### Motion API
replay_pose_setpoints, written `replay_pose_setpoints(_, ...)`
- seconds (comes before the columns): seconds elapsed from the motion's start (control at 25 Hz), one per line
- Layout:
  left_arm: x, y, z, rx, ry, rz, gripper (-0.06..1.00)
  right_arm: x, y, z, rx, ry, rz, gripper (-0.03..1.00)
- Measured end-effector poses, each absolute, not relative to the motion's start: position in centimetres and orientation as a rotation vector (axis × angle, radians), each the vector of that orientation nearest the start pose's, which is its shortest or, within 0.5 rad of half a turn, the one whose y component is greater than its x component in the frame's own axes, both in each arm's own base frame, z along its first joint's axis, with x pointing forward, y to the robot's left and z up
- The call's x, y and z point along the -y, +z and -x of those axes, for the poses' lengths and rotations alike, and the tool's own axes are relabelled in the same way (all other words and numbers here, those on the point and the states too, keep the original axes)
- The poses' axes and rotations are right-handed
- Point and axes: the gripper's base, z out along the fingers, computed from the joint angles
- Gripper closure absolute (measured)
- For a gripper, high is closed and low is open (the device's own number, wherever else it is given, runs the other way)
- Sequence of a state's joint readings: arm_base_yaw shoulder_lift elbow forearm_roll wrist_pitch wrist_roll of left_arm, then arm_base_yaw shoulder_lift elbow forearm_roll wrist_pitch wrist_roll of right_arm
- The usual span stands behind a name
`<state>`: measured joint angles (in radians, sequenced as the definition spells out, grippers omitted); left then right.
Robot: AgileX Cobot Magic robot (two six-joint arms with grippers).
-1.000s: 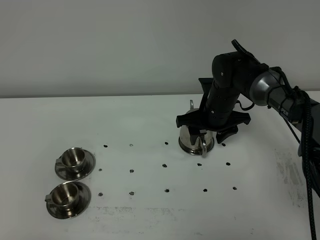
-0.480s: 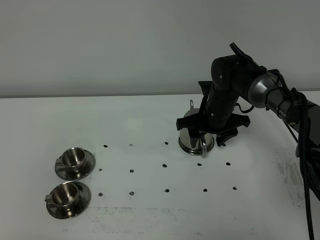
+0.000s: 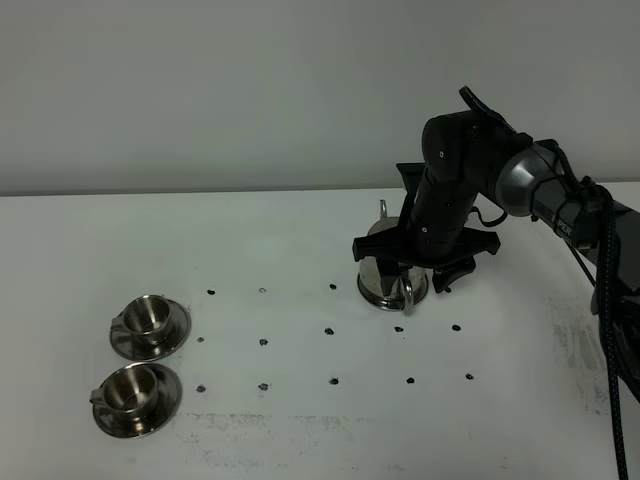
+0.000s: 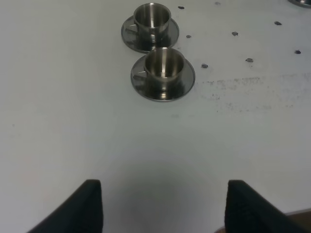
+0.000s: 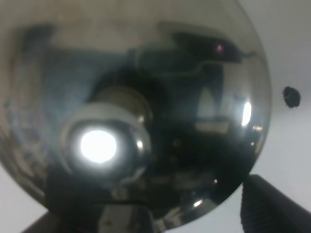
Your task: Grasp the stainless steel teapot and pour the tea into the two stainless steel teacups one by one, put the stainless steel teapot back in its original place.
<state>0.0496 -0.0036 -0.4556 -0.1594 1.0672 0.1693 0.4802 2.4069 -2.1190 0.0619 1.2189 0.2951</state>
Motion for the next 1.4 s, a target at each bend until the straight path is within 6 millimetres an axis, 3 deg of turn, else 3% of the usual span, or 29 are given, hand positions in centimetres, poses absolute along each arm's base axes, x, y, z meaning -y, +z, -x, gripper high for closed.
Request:
replay_pose_setpoints(0.4, 1.26, 26.52, 0.07, -2.077, -0.057, -0.129, 0.40, -23.53, 16.56, -44.04, -3.008, 0.170, 0.254, 0.42)
replay_pose_setpoints(1.0, 1.25, 26.52, 0.07, -2.078, -0.056, -0.129, 0.40, -23.59, 16.57, -44.02, -3.009, 0.180, 0.257, 0.78)
replay_pose_setpoints(1.4, 1.25, 26.52, 0.07, -2.078, -0.056, -0.129, 0.40, -23.61, 16.57, -44.02, -3.008, 0.184, 0.256, 0.79)
